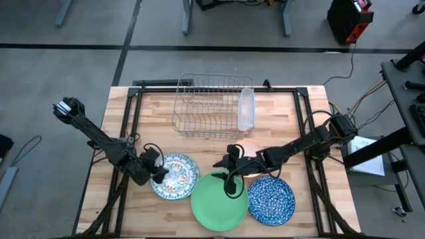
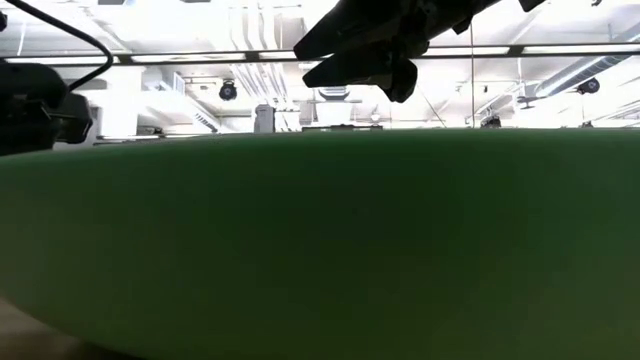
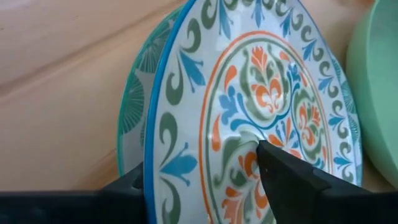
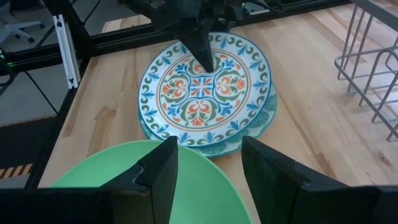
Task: Sort dishes
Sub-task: Stack the white patterned plate on top of the green patterned plate
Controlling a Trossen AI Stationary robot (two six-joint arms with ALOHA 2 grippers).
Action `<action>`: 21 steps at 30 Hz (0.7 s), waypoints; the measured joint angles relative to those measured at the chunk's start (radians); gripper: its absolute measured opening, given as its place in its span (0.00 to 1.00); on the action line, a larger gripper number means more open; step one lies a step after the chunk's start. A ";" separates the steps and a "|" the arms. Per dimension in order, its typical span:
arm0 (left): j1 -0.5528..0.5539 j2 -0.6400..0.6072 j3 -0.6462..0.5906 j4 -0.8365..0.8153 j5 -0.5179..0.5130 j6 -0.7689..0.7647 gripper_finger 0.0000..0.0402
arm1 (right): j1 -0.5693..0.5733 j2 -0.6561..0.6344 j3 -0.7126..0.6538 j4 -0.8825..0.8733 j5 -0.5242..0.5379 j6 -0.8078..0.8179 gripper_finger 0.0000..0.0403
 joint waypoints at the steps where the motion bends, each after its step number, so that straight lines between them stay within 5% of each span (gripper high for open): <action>1: 0.000 0.000 0.001 -0.002 0.004 -0.004 0.50 | 0.000 0.000 0.000 0.000 0.000 0.000 0.41; 21: 0.000 0.014 0.007 -0.017 0.030 -0.060 0.65 | 0.003 0.000 0.000 0.000 0.000 -0.008 0.42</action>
